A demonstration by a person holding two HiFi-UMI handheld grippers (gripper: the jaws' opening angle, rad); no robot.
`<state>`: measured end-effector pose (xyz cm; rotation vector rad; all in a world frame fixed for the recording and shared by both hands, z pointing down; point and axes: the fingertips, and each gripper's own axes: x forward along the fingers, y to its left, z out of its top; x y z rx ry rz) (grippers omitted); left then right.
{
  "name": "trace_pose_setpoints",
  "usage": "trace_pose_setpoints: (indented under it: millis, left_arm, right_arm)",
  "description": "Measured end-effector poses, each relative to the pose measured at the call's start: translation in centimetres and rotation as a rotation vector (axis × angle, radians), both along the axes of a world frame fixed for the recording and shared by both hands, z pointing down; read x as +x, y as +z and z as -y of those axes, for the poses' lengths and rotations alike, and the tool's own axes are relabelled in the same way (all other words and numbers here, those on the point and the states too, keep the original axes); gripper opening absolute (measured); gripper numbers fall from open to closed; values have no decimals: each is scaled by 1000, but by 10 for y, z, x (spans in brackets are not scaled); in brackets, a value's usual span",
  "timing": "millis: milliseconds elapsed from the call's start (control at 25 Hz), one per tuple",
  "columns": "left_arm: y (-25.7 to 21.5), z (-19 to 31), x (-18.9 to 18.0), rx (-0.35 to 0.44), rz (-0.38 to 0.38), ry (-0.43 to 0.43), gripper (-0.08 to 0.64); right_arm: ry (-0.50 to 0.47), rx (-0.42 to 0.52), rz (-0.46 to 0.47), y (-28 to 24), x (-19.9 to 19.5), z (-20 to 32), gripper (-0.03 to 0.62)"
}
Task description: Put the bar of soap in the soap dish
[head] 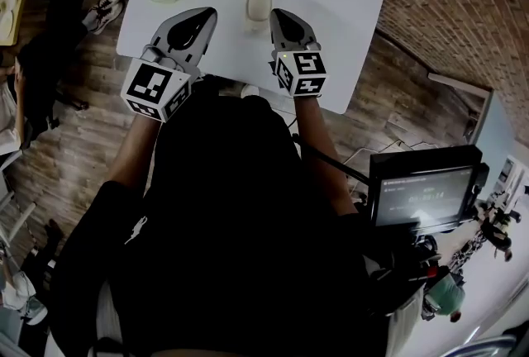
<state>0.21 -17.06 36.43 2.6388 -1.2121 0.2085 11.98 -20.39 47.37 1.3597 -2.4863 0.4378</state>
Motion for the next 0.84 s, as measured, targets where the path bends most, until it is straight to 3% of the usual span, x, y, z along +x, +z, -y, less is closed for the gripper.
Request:
trace_pose_setpoints:
  millis: [360, 840]
  left_arm:
    - [-9, -3, 16, 20, -4, 6, 6]
    - [-11, 1, 32, 25, -6, 16, 6]
  right_arm:
    - [-8, 84, 42, -45, 18, -14, 3]
    - [-8, 79, 36, -42, 34, -12, 3]
